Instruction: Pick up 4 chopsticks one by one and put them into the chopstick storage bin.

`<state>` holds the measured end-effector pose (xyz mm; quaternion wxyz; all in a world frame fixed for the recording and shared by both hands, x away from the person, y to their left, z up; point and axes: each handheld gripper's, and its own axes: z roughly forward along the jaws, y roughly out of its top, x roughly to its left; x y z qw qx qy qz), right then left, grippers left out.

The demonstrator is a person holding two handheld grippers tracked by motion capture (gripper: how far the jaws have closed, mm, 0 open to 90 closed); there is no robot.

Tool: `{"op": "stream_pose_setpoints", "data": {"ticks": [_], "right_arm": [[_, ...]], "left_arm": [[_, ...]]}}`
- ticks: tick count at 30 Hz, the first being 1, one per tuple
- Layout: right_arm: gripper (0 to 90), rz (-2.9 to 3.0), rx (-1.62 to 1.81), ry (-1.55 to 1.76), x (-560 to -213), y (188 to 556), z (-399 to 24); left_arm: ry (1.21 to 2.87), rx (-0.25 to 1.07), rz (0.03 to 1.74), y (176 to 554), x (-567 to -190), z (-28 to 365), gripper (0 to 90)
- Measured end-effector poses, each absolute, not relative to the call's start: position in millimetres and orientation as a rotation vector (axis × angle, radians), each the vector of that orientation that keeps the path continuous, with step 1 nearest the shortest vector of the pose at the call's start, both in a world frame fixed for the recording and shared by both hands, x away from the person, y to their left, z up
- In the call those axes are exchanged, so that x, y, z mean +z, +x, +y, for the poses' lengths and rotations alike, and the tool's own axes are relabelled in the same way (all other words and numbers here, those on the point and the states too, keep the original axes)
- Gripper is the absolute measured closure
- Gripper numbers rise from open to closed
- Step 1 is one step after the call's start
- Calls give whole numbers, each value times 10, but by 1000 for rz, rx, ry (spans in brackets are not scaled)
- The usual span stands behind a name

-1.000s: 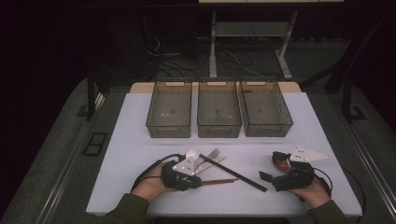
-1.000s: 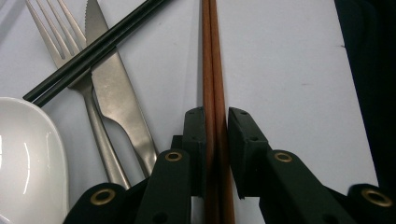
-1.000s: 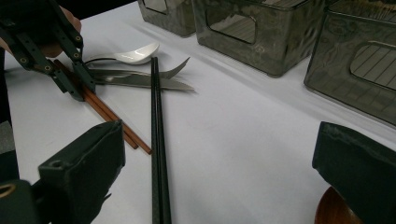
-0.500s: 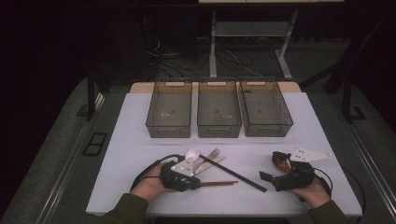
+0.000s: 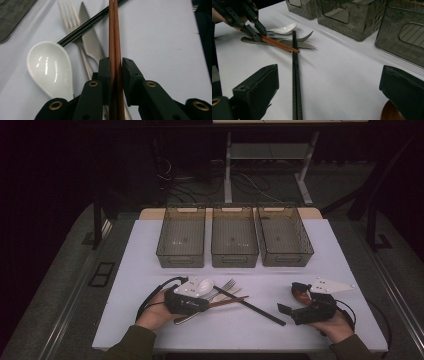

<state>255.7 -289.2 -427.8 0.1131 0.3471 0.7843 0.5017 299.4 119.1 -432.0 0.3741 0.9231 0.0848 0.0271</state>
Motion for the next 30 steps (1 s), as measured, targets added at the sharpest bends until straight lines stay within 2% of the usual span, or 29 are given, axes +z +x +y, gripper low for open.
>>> {"op": "stream_pose_setpoints", "data": {"ticks": [11,16,23,30], "right_arm": [[28,2297,1474,1011,-4278,2559,-2895],[28,2299,1472,1012,-4278,2559,-2895],[28,2302,1471,1019,-4279,2558,-2890],[28,2303,1470,1018,-4279,2557,-2889]], "left_arm": [[2303,139,346,3078,-4235,1507,773],[2268,193,459,3155,-4219,1760,773],[2293,230,620,3280,-4321,1955,773],[2334,211,675,3335,-4420,1977,767]]}}
